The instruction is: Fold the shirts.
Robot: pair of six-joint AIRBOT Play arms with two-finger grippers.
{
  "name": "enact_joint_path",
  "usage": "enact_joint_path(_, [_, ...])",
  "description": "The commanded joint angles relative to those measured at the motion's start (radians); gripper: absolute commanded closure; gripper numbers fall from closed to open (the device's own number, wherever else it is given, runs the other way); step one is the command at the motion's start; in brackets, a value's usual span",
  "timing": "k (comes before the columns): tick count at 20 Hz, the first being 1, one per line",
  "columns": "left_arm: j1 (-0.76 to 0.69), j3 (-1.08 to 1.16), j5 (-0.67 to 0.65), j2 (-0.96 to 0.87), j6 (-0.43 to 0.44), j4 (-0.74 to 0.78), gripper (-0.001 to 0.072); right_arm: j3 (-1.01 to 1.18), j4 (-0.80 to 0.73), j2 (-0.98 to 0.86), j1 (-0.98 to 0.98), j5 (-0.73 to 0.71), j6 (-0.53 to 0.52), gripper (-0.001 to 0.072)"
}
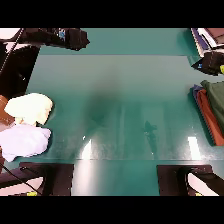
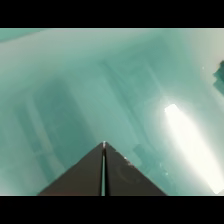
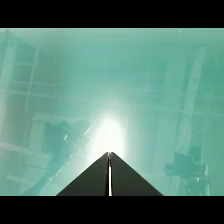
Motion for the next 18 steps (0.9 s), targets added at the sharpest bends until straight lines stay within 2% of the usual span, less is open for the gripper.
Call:
enact_joint_path(1, [0.034, 0.010, -0.003, 0.012, 0.003, 0.094, 0.0685, 0.000, 0.000, 0.001, 0.001, 0.001, 0.001, 0.0694])
enact_joint_path(4, [0.169, 0.008, -0.161, 0.048, -0.053, 0.249, 0.0685, 0.000, 0.000, 0.001, 0.001, 0.001, 0.001, 0.0694])
enact_joint_path(7, [0.316, -0.044, -0.362, 0.050, -0.010, 0.352, 0.0685, -0.001, -0.001, 0.001, 0.001, 0.000, 0.000, 0.0694])
enact_joint_path(9, [0.401, -0.153, -0.377, 0.050, 0.007, 0.354, 0.0680, -0.001, -0.001, 0.001, 0.001, -0.011, 0.000, 0.0694])
enact_joint_path(10, [0.434, -0.218, -0.354, 0.050, 0.007, 0.354, 0.0442, -0.001, -0.001, 0.001, 0.001, -0.014, 0.000, 0.0694])
enact_joint_path(11, [0.465, -0.294, -0.315, 0.050, 0.004, 0.354, 0.0093, -0.001, -0.001, 0.001, 0.001, -0.014, 0.000, 0.0694])
enact_joint_path(12, [0.488, -0.365, -0.274, 0.049, -0.003, 0.354, 0.0038, -0.001, -0.001, 0.001, 0.001, -0.014, 0.000, 0.0694])
enact_joint_path(18, [0.524, -0.693, -0.059, 0.043, -0.005, 0.374, 0.0044, -0.001, -0.001, -0.001, 0.001, -0.019, 0.000, 0.0694])
